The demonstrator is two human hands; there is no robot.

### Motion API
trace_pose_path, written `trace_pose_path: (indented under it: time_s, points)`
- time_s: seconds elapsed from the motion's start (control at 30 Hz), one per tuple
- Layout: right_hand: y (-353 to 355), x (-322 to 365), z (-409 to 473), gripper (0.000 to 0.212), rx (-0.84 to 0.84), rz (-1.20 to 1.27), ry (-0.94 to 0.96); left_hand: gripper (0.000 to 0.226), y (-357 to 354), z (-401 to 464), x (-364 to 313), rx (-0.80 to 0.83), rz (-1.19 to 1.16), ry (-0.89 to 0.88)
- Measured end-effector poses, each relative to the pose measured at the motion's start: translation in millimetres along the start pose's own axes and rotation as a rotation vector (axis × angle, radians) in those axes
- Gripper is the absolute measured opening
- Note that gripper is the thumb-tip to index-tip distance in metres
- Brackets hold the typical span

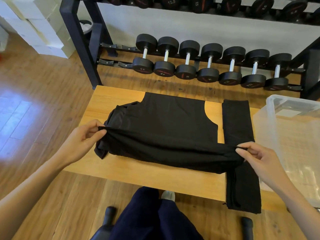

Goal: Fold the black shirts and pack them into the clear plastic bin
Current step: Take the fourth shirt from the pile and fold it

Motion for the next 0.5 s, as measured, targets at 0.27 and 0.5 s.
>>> trace_pose_path:
  time_s: [0.27, 0.5]
  points:
    - [10, -16, 72, 0.014, -0.095, 0.018, -0.030, 0.017, 12, 93, -30, 0.030, 0.019, 0.020]
    - [4, -51, 143, 0.010, -0.152, -0.010, -0.069, 0.020, 7, 176, -42, 0.033, 0.050, 0.049]
Point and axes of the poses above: each hand's wrist, its own z-axis towards the middle knuckle, its own y-axis out of the back of the hand, x = y × z, the point moved 7 cm from there along z, towards the middle knuckle, and after that the axes turned 14 degrees about y, right-handed, at the moved point
